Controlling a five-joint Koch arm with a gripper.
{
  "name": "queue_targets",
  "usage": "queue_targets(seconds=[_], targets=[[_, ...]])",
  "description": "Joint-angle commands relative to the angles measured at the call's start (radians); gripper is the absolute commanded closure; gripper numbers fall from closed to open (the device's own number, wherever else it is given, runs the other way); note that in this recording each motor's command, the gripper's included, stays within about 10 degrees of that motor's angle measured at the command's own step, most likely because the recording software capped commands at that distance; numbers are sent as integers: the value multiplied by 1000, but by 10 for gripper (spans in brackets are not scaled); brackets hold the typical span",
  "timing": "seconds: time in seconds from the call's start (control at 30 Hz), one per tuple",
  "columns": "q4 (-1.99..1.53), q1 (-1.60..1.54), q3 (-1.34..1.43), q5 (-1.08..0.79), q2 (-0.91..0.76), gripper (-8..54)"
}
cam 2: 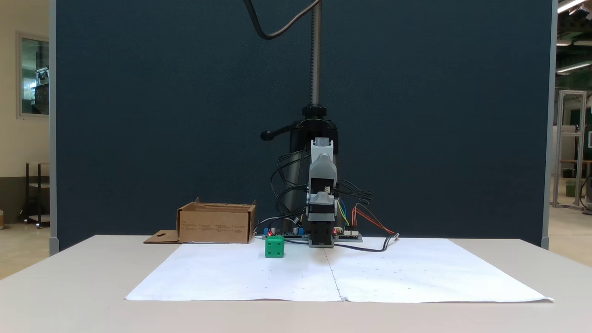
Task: Grasp a green dice and put it in the bin.
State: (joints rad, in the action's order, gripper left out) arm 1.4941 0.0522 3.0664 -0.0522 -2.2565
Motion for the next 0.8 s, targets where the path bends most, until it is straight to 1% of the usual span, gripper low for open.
queue_targets(seconds=[0.0, 0.63, 0.77], targets=[[77, 15, 34, 44, -109, 4], [41, 35, 34, 40, -107, 10], [9, 20, -6, 41, -107, 12]])
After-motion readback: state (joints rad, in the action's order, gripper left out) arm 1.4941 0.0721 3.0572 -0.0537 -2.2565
